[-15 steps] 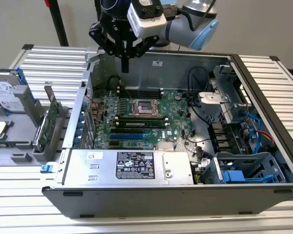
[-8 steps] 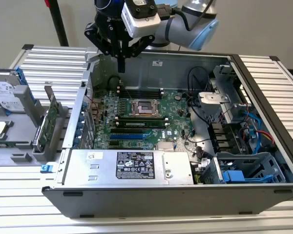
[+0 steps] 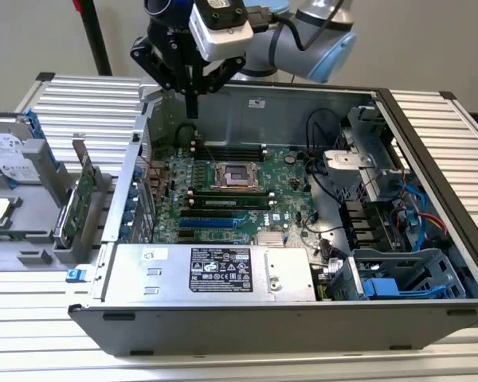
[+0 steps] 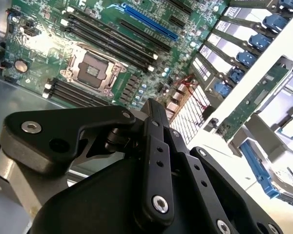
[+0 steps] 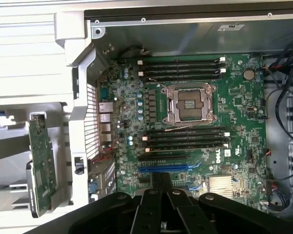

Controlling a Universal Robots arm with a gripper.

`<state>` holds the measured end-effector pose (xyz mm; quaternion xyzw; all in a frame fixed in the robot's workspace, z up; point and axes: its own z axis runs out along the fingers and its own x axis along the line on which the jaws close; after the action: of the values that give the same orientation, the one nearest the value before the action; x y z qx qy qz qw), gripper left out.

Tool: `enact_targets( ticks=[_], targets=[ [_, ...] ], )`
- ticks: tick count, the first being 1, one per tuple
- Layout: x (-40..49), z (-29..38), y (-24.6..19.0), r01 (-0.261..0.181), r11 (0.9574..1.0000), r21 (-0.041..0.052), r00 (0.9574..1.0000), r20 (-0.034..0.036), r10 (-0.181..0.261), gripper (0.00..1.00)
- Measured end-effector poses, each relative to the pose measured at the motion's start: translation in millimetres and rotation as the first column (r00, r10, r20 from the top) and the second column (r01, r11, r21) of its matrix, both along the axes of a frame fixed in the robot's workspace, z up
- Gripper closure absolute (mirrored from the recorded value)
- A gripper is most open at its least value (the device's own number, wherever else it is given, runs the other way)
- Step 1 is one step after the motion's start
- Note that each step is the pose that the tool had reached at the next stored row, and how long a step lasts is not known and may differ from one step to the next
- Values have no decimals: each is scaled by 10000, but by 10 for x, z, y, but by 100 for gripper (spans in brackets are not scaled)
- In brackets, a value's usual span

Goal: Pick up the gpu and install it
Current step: 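Reach for the gpu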

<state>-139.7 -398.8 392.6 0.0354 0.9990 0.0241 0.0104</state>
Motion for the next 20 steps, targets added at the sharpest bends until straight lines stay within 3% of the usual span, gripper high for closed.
enact_targets(
  ticks=[20],
  targets=[
    [-160, 0, 0, 0, 10000, -1, 10000, -1, 0, 100]
  ],
)
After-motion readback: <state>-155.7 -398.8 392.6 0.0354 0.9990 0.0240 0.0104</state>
